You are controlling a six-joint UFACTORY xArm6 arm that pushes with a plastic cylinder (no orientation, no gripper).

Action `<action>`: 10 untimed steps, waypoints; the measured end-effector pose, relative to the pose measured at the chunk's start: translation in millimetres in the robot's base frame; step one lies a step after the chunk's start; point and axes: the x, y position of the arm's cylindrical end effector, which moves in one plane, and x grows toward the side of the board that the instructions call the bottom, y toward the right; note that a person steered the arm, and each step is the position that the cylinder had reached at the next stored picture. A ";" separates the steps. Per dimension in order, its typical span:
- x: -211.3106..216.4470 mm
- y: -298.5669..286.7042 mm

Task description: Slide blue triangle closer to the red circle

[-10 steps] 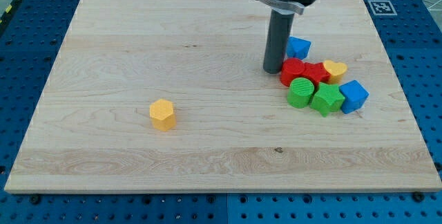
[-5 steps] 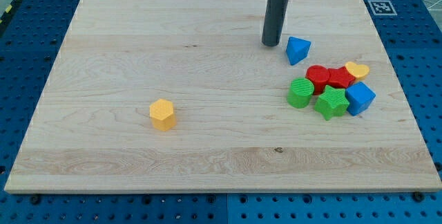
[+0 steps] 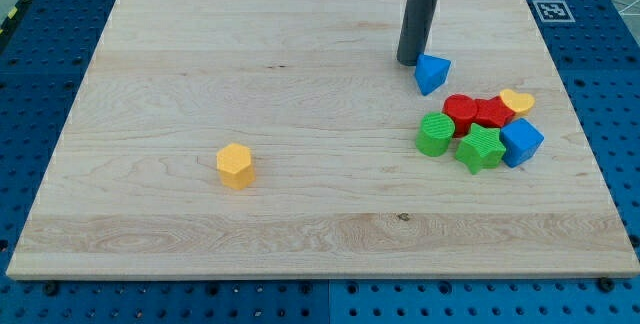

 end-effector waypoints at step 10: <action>31.5 1.7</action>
